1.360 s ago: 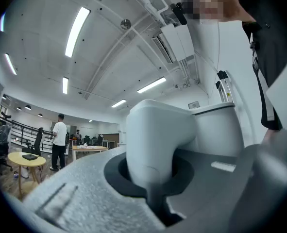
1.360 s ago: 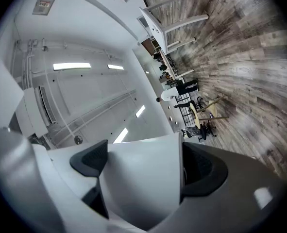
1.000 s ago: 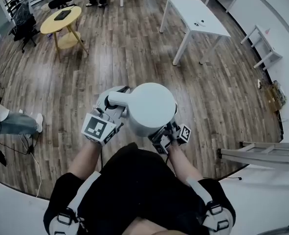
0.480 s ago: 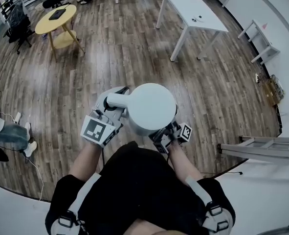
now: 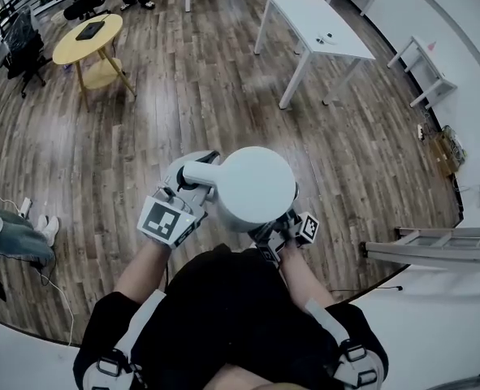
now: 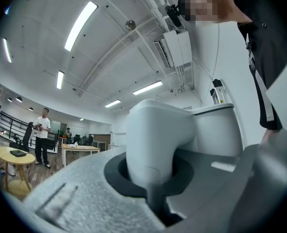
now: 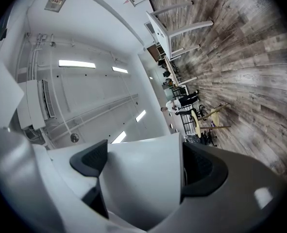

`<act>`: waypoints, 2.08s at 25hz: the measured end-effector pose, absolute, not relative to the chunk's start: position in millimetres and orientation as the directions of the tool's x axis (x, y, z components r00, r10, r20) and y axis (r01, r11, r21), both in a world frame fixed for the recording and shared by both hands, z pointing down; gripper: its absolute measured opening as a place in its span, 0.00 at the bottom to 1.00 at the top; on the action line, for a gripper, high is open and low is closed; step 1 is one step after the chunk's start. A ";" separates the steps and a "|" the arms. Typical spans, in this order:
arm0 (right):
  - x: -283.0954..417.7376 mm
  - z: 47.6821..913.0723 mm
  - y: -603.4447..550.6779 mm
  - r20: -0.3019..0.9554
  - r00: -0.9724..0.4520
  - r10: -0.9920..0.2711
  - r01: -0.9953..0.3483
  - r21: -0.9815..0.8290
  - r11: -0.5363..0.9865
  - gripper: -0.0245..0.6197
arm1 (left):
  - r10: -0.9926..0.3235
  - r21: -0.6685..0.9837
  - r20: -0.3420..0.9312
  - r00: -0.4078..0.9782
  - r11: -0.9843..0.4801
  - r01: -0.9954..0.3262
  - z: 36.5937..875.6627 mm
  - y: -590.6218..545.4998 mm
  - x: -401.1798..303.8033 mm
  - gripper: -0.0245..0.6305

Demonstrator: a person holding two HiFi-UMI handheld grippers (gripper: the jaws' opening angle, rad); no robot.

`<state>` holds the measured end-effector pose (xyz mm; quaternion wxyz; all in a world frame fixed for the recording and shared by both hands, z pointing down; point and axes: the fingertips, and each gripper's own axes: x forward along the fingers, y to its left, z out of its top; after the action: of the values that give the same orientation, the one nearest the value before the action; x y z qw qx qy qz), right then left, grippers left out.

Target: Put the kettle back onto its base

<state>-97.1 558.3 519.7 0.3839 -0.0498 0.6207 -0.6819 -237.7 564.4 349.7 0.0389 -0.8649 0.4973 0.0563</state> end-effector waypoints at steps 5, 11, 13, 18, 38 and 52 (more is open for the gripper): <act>-101.7 526.6 537.5 -0.401 -0.710 -0.579 0.458 -0.887 0.052 0.79 | -0.857 -0.006 -0.132 0.498 -0.501 -0.865 357.9 543.6 -240.4 0.04; -93.6 529.7 489.3 -0.425 -0.709 -0.564 0.493 -0.869 0.036 0.79 | -0.864 -0.031 -0.123 0.488 -0.488 -0.872 359.2 500.2 -225.3 0.04; -87.6 529.2 469.1 -0.431 -0.715 -0.551 0.498 -0.867 0.032 0.79 | -0.876 -0.038 -0.106 0.470 -0.469 -0.883 356.2 481.9 -219.0 0.04; -71.6 522.5 420.3 -0.448 -0.720 -0.530 0.511 -0.859 0.033 0.79 | -0.887 -0.049 -0.096 0.451 -0.448 -0.893 348.1 436.8 -200.7 0.04; 9.1 536.8 304.9 -0.428 -0.691 -0.583 0.514 -0.858 0.020 0.79 | -0.856 -0.039 -0.092 0.509 -0.507 -0.861 363.0 310.2 -118.1 0.04; -19.2 532.5 183.7 -0.426 -0.663 -0.616 0.489 -0.869 0.075 0.79 | -0.815 -0.031 -0.133 0.564 -0.565 -0.825 361.7 186.0 -151.7 0.04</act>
<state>-19.2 183.7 532.5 0.4074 -0.0521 0.6097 -0.6779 -151.7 186.0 361.7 0.0447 -0.8830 0.4642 0.0520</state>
